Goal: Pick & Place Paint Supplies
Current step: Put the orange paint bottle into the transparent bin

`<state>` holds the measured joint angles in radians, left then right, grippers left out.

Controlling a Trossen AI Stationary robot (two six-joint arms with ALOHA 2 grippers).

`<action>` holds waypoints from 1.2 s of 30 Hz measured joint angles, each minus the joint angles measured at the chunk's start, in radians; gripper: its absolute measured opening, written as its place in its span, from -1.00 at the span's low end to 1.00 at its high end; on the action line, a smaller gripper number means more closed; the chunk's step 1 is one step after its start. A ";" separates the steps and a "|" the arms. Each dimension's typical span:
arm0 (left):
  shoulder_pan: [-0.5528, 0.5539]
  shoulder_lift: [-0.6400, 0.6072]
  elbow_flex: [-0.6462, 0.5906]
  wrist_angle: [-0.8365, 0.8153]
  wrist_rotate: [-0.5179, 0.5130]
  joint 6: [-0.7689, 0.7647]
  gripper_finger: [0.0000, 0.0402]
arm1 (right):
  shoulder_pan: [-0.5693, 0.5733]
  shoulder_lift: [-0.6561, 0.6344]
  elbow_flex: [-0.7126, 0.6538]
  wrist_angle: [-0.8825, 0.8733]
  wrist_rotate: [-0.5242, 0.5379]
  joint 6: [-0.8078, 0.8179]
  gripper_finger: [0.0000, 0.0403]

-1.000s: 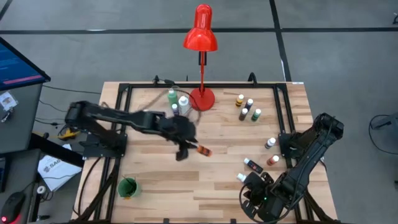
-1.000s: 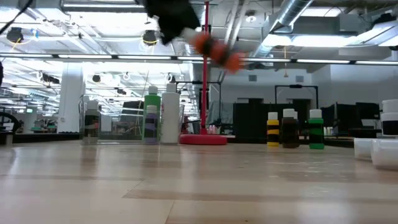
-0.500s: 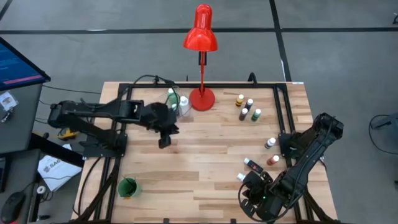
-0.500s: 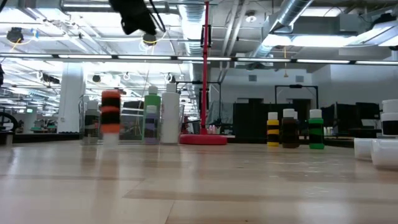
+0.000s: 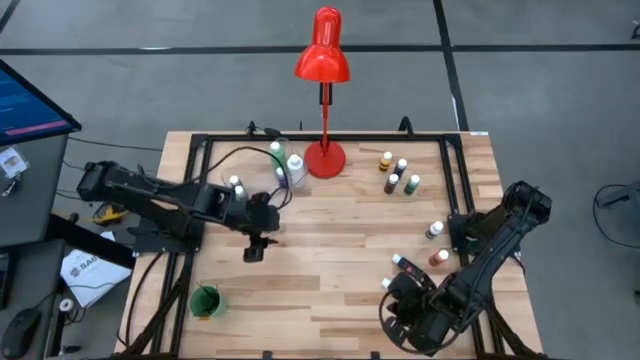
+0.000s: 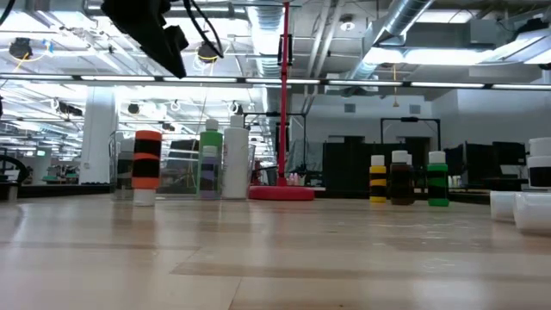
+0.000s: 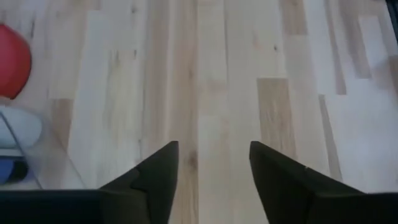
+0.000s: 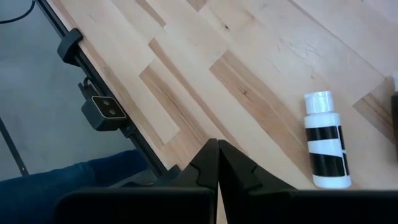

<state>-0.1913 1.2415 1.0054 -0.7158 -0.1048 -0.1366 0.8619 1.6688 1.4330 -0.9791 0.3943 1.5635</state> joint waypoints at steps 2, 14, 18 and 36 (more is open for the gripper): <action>-0.005 0.001 -0.008 -0.003 -0.002 0.036 0.03 | -0.003 0.000 0.000 0.000 0.000 -0.003 -1.00; 0.061 0.007 -0.167 0.005 -0.063 0.103 0.26 | -0.008 0.001 0.000 0.003 0.000 -0.027 -1.00; 0.064 0.006 -0.190 0.042 -0.064 0.114 0.31 | -0.007 0.001 0.000 0.004 0.000 -0.029 -1.00; 0.064 0.001 -0.202 0.080 -0.099 0.158 0.40 | -0.007 0.001 0.000 0.004 0.000 -0.029 -1.00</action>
<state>-0.1276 1.2423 0.8036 -0.6357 -0.2035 0.0218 0.8547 1.6699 1.4330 -0.9747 0.3943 1.5341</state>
